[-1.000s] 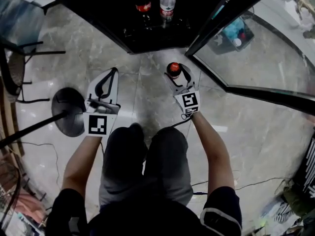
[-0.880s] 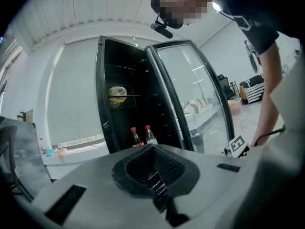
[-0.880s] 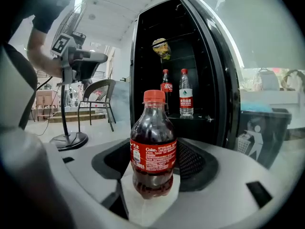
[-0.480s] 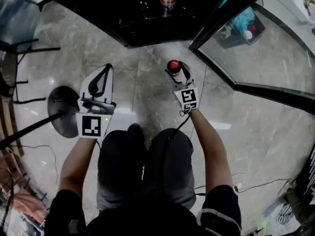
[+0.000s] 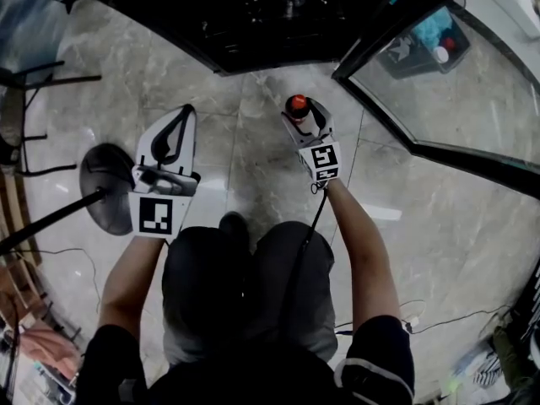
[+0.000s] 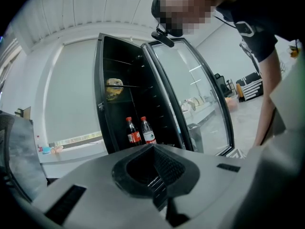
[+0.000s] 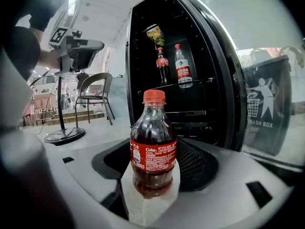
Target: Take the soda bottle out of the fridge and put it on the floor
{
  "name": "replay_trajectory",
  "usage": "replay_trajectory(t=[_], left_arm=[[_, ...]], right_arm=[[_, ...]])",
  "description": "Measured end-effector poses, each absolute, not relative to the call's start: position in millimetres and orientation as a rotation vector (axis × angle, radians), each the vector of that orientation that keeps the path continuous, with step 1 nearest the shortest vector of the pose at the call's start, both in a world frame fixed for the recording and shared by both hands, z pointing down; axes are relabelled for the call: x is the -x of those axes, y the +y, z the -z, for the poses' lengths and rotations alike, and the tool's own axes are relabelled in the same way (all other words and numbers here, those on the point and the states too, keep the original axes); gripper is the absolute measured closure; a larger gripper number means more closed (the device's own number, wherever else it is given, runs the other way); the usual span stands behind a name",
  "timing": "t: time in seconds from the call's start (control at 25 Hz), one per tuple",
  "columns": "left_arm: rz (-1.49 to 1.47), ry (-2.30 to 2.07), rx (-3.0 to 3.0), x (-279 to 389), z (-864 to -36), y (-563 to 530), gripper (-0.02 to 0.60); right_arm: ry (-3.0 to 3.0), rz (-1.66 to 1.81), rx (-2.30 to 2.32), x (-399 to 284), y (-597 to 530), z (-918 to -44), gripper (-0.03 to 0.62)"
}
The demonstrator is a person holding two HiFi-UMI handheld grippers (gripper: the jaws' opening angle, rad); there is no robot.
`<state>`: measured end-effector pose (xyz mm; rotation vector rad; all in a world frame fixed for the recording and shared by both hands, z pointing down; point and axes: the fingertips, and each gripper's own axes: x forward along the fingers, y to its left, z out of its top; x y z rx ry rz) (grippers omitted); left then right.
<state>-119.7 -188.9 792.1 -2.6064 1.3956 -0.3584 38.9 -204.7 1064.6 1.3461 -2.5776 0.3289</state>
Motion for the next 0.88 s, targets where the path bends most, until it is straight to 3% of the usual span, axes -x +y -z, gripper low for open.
replay_trajectory(t=[0.88], left_arm=[[0.393,1.323,2.586,121,-817,-184,0.558]], right_arm=[[-2.536,-0.329,-1.373,-54,-206,-1130,0.29]])
